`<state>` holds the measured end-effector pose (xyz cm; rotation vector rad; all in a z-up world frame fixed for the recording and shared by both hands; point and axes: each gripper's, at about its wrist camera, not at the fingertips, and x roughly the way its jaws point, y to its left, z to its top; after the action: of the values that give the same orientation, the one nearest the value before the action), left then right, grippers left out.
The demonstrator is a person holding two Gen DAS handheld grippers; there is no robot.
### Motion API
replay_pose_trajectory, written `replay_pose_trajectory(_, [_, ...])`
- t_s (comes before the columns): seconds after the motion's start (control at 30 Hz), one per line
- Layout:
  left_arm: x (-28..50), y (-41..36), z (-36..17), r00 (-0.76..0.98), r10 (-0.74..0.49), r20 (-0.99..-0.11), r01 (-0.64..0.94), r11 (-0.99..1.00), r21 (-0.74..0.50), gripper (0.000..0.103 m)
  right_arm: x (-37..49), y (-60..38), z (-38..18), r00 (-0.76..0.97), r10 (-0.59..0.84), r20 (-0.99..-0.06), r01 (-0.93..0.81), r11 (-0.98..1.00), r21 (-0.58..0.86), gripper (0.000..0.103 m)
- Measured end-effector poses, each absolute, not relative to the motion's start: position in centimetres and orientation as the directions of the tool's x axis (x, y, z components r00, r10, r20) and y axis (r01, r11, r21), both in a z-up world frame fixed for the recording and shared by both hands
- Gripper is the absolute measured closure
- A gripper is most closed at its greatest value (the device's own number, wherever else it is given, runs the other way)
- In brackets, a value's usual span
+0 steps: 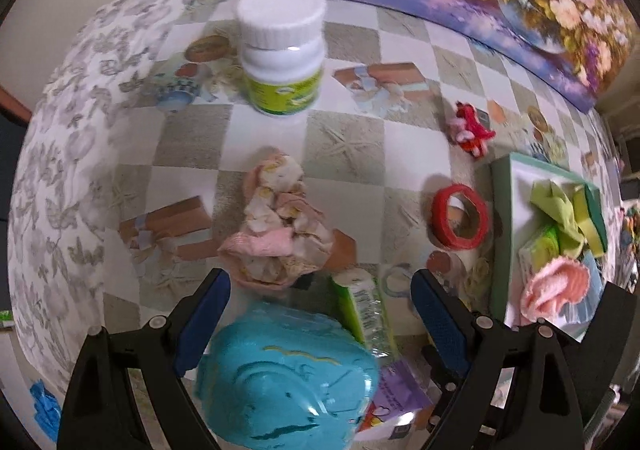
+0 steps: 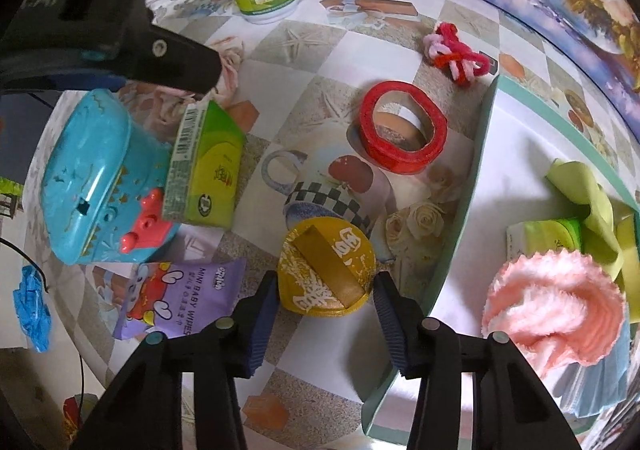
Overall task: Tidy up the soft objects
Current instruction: 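Grasp the yellow round tin with the right gripper while the left gripper grasps the green tissue pack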
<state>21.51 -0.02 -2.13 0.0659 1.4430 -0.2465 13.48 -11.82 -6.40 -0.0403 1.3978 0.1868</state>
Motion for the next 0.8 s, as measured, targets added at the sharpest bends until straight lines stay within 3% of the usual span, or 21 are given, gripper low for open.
replay_pose_trajectory(0.5, [22.9, -2.3, -3.6, 0.021, -0.060, -0.998, 0.234, 0.971, -0.054, 0.012, 13.1, -14.6, -3.2, 0.221, 0.144, -0.965, -0.118, 0.986, 0.120, 0.053])
replay_pose_trajectory(0.63, [23.2, -3.4, -4.5, -0.004, -0.029, -1.000, 0.251, 0.968, -0.029, 0.036, 12.9, -15.6, -1.5, 0.256, 0.148, -0.955, -0.102, 0.987, 0.126, 0.053])
replay_pose_trajectory(0.73, [23.4, -4.1, -5.1, -0.028, -0.021, -0.999, 0.260, 0.965, -0.028, 0.042, 12.7, -15.8, -0.7, 0.281, 0.148, -0.948, -0.089, 0.988, 0.128, 0.053])
replay_pose_trajectory(0.8, [23.6, -4.5, -5.5, -0.045, -0.025, -0.999, 0.258, 0.965, -0.036, 0.054, 12.7, -16.4, -0.2, 0.289, 0.148, -0.946, -0.082, 0.988, 0.130, 0.053])
